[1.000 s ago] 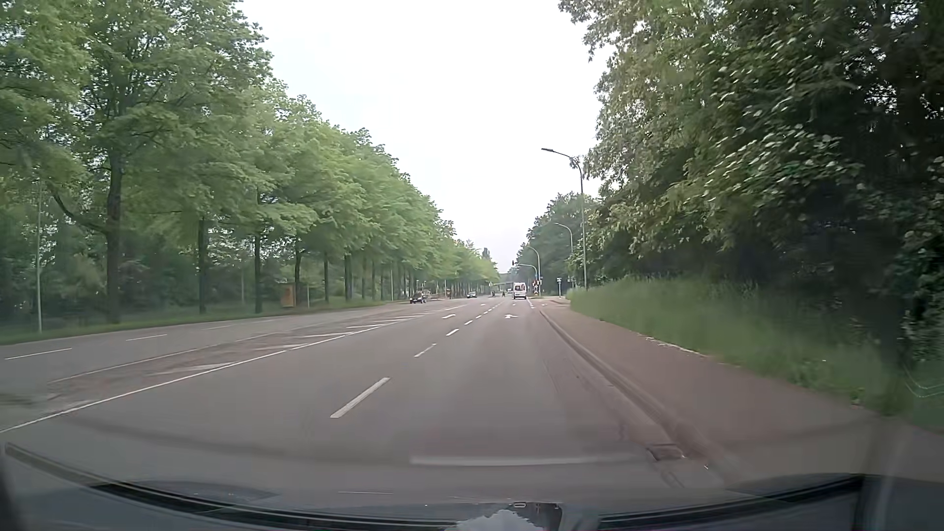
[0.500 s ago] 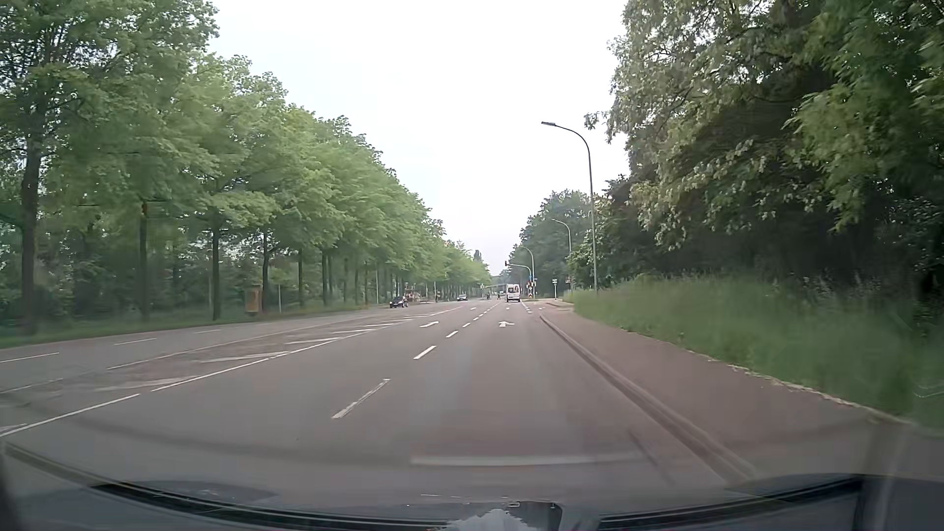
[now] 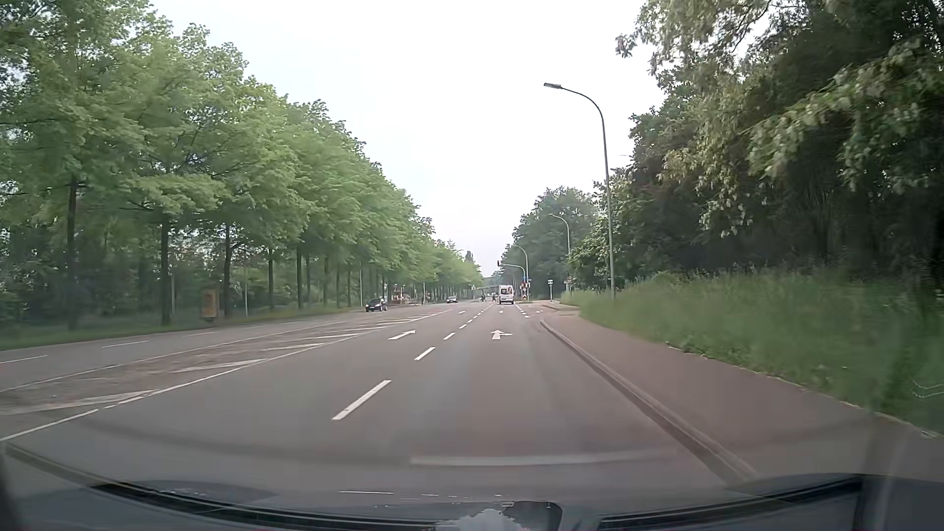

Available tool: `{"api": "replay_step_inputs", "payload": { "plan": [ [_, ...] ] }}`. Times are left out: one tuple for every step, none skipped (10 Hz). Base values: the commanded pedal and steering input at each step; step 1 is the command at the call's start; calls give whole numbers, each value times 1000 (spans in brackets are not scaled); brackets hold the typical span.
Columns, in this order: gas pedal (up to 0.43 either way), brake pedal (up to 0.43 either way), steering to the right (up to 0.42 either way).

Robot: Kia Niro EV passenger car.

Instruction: Follow the waypoints while adhering to traffic rules and regulations

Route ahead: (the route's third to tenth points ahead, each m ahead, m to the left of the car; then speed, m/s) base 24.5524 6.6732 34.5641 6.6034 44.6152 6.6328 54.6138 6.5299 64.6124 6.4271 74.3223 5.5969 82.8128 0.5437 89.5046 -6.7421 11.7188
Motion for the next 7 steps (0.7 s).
{"api": "replay_step_inputs", "payload": {
  "plan": [
    [0, 0, 11],
    [0, 0, 11],
    [0, 0, 10],
    [0, 0, 7],
    [0, 0, 6],
    [0, 0, 6],
    [0, 0, 7]
  ]
}}
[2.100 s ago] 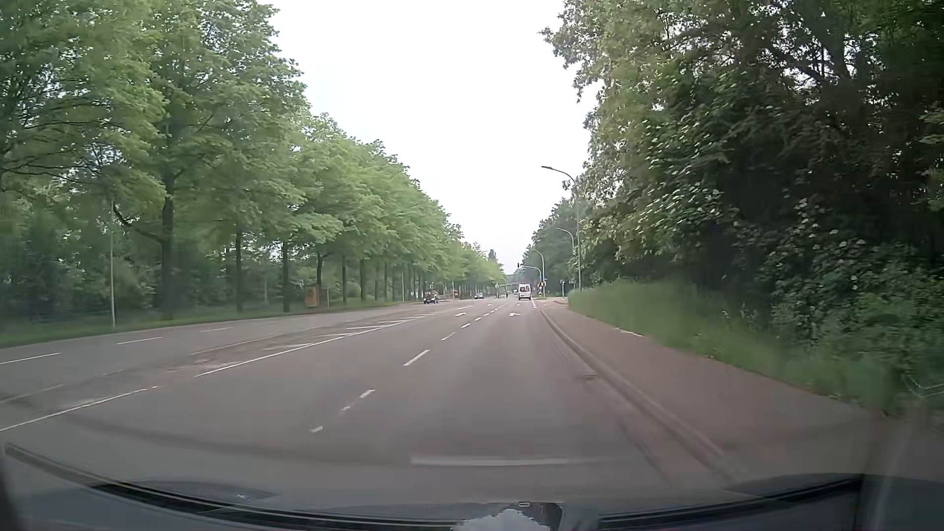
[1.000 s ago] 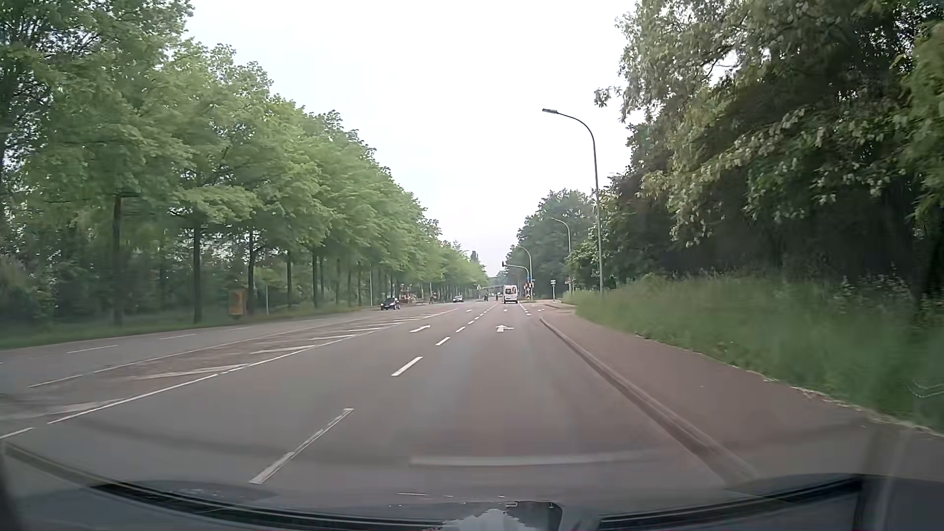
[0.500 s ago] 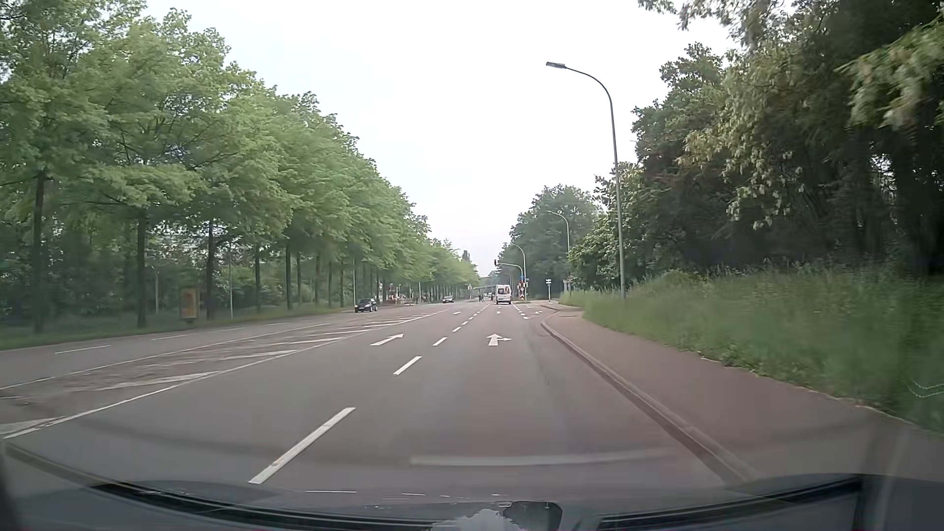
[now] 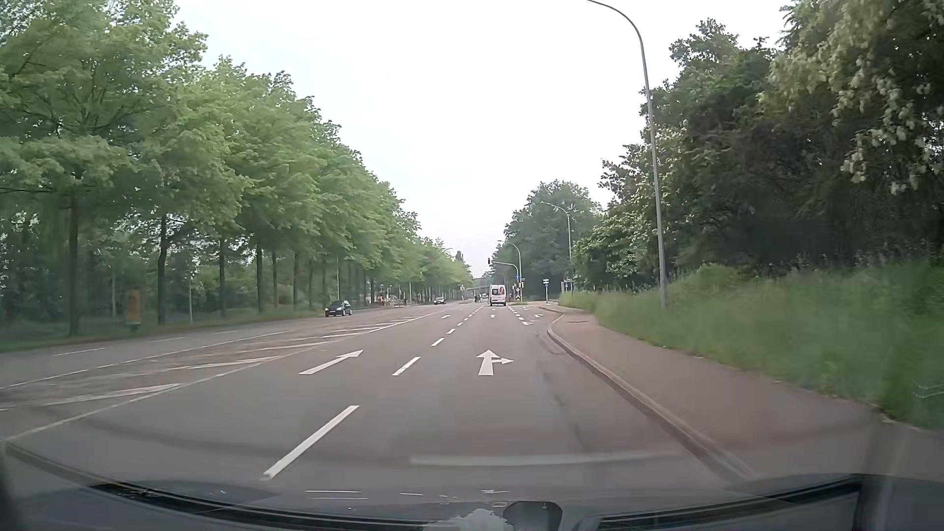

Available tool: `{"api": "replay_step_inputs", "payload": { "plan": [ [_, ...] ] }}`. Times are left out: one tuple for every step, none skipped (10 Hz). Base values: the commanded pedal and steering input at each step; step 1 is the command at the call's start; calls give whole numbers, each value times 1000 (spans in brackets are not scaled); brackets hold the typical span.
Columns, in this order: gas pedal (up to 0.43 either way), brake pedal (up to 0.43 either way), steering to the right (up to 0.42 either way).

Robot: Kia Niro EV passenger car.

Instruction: Follow the waypoints while adhering to traffic rules and regulations

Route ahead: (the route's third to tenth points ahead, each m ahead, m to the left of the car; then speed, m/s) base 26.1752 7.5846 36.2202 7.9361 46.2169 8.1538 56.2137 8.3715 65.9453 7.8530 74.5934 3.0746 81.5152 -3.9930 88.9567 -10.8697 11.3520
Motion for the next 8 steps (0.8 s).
{"api": "replay_step_inputs", "payload": {
  "plan": [
    [0, 0, 7],
    [0, 0, 7],
    [0, 0, 6],
    [0, 0, 6],
    [0, 0, 6],
    [0, 0, 6],
    [0, 0, 6],
    [0, 0, 6]
  ]
}}
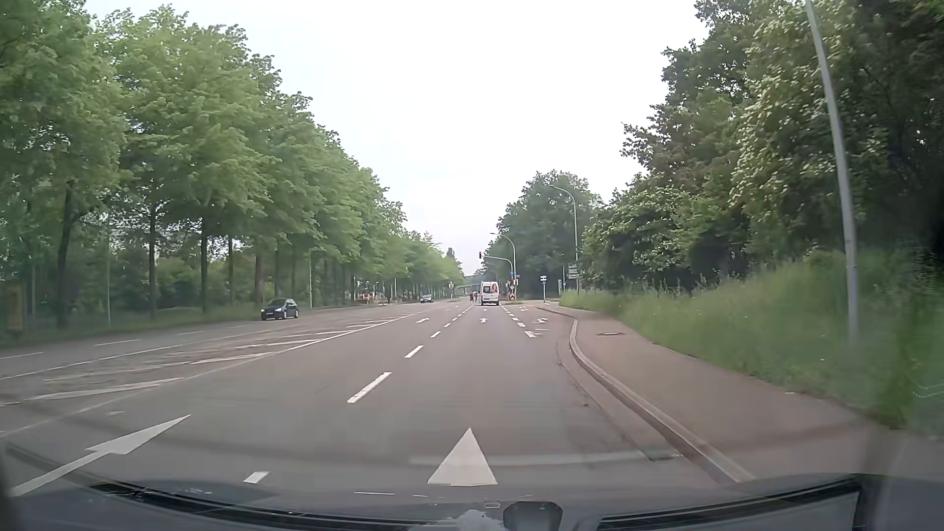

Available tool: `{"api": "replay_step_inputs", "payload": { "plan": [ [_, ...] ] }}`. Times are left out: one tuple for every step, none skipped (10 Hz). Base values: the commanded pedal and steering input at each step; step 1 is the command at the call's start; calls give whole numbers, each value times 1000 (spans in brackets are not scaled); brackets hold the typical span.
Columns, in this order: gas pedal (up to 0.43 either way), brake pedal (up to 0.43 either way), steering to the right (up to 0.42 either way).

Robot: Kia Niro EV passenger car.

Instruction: Follow the waypoints while adhering to traffic rules and regulations

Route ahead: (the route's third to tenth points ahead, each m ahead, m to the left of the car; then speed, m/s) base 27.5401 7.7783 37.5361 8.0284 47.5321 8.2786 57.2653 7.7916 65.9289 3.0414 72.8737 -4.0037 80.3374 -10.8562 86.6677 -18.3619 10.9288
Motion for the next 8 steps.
{"api": "replay_step_inputs", "payload": {
  "plan": [
    [0, 0, 6],
    [0, 0, 7],
    [0, 0, 8],
    [0, 0, 8],
    [0, 0, 9],
    [0, 0, 11],
    [0, 0, 12],
    [0, 0, 12]
  ]
}}
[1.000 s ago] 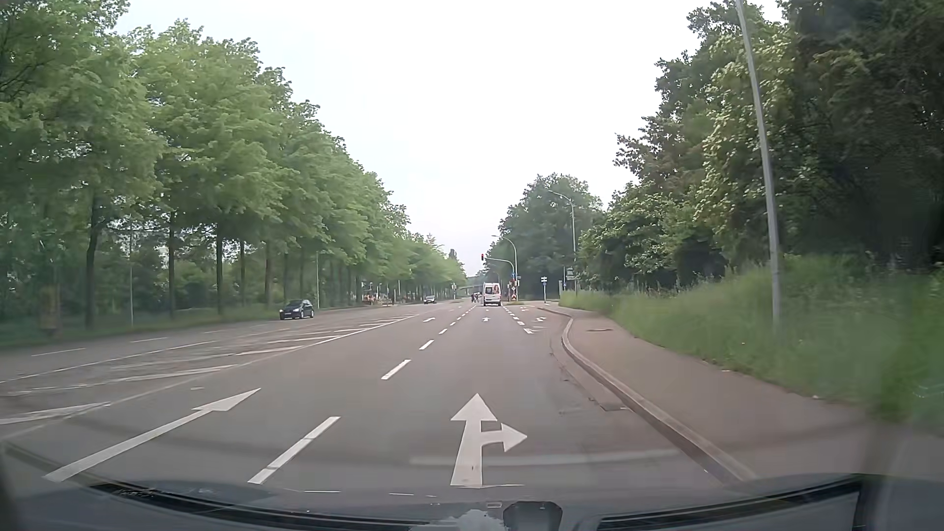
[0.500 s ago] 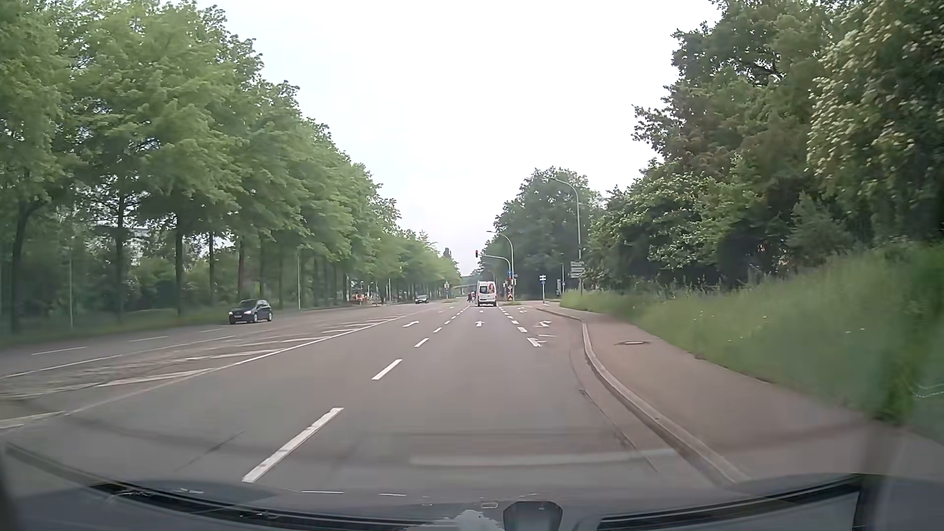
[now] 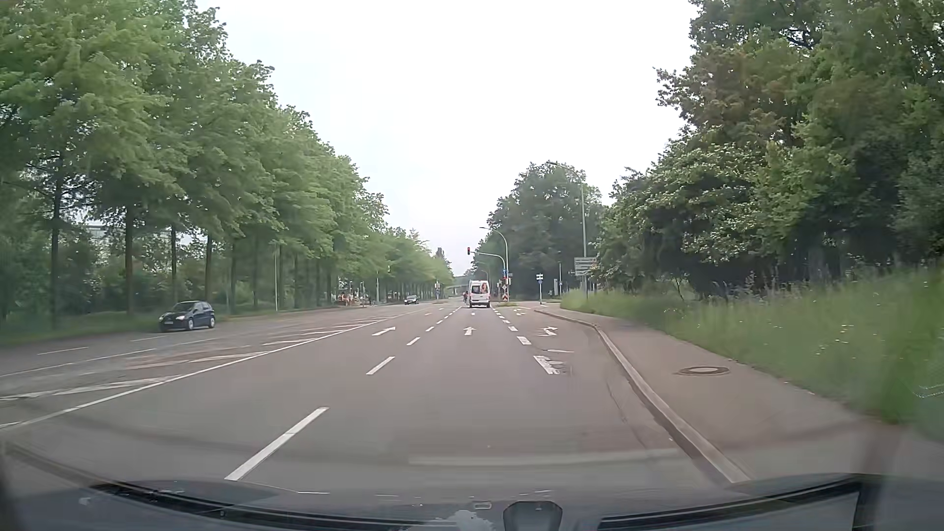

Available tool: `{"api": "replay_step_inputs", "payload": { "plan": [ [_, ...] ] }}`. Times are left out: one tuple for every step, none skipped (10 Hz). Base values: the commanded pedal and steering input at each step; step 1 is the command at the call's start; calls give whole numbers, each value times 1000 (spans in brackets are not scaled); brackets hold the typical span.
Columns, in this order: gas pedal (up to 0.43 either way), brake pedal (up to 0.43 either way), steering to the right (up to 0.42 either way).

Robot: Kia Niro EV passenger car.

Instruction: Follow the waypoints while adhering to traffic rules and regulations

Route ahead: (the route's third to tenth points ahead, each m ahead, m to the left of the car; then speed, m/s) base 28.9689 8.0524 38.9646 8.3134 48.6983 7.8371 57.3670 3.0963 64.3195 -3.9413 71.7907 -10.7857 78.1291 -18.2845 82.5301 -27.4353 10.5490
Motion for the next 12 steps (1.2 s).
{"api": "replay_step_inputs", "payload": {
  "plan": [
    [0, 0, 13],
    [0, 0, 15],
    [0, 0, 15],
    [0, 0, 16],
    [0, 0, 16],
    [0, 0, 17],
    [0, 0, 17],
    [0, 0, 17],
    [0, 0, 17],
    [0, 0, 16],
    [0, 0, 16],
    [0, 0, 14]
  ]
}}
